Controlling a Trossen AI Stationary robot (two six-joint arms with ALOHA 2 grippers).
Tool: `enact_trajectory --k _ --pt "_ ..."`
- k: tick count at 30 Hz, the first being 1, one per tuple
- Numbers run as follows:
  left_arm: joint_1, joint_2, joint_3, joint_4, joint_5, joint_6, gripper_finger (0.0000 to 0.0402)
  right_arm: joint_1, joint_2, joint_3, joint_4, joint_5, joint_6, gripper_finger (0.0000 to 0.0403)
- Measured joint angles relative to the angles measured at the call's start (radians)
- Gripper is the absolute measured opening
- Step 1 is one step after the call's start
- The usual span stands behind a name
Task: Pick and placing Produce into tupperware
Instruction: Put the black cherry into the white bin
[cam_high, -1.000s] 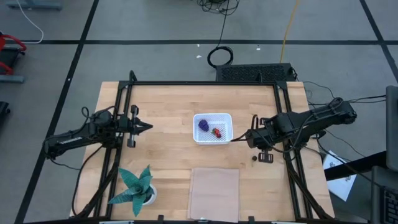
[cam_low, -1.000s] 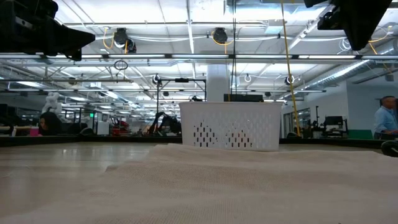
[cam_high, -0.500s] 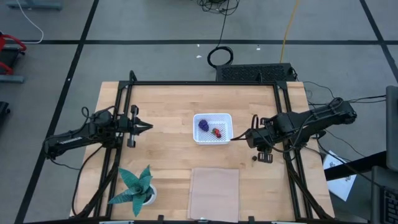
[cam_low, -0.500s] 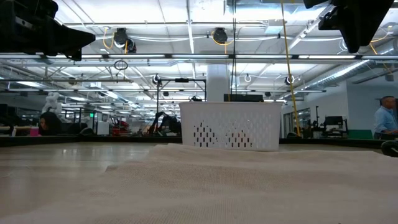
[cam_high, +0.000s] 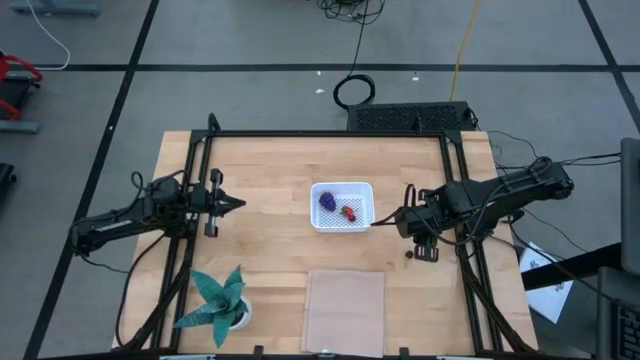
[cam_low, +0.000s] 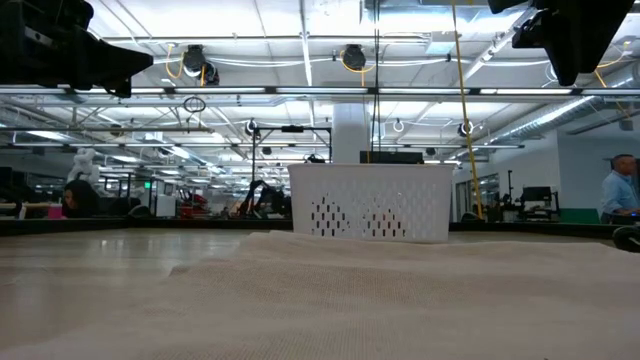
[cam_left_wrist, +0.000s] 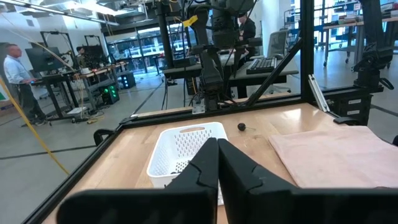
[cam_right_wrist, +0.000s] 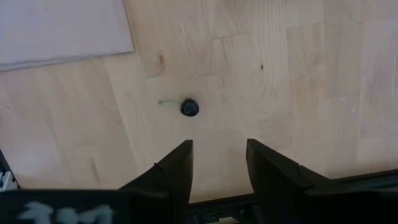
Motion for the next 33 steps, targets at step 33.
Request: enact_trajectory --k 33 --pt "0.0 0.0 0.0 0.0 0.0 0.0 0.0025 0.0 0.0 0.0 0.024 0.0 -0.008 0.0141"
